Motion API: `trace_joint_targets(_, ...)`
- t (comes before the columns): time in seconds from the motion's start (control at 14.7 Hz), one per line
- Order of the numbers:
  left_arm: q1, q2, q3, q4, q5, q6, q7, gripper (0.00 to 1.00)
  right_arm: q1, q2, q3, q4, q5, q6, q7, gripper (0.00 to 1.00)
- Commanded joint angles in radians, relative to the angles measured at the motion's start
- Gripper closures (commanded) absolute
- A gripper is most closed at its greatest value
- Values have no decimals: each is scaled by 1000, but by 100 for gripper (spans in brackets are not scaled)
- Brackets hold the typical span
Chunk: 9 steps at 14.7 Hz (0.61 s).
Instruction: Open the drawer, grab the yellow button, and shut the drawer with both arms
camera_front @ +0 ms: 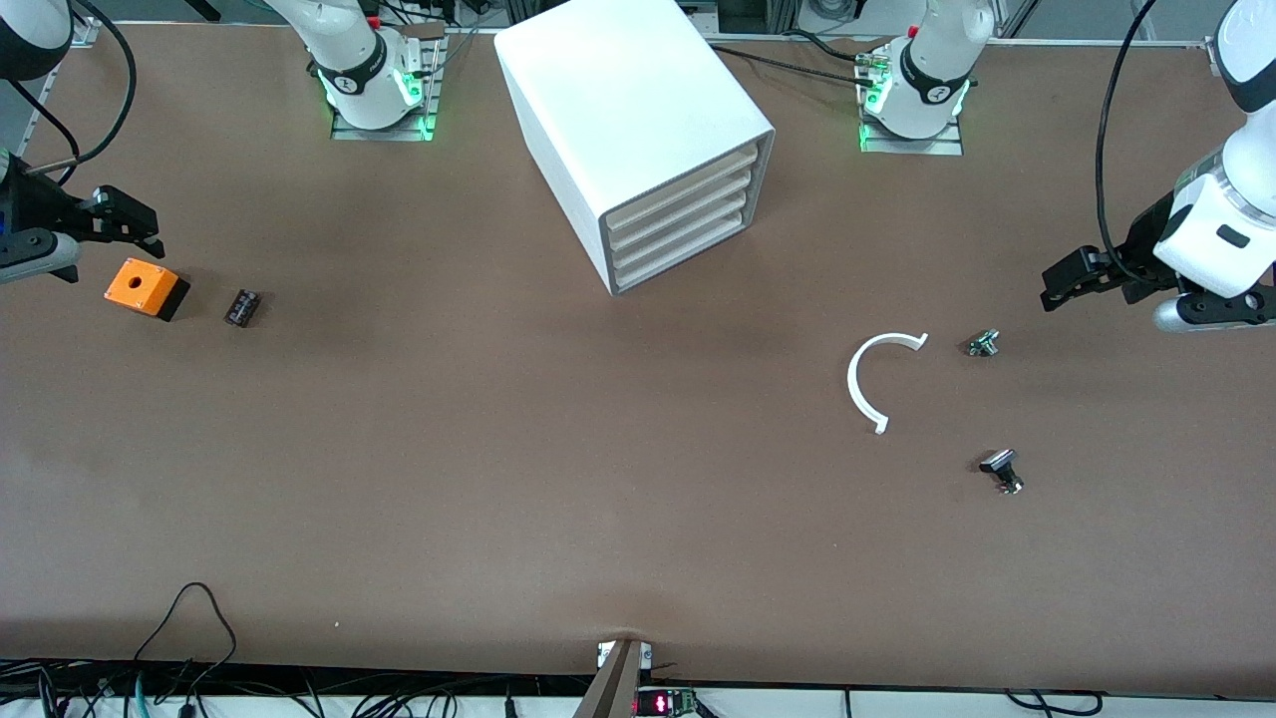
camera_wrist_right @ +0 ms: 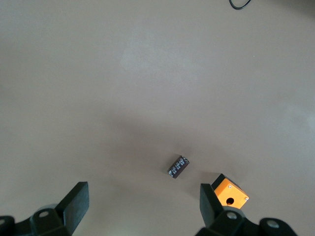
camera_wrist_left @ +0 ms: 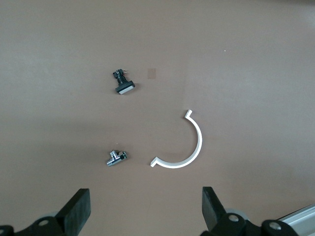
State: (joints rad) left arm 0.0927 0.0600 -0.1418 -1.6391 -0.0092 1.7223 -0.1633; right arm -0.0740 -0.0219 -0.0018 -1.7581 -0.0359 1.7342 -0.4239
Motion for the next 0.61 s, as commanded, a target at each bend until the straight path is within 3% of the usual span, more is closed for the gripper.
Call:
trace_joint_targets(0.0,4,6,-2,6,-3,32,19,0,-7,0,6,19,5,-19,-6,0)
trace_joint_targets(0.55,4,8,-9,10,-3,25,16,0,-7,11,6,19,11,-21,-3,0)
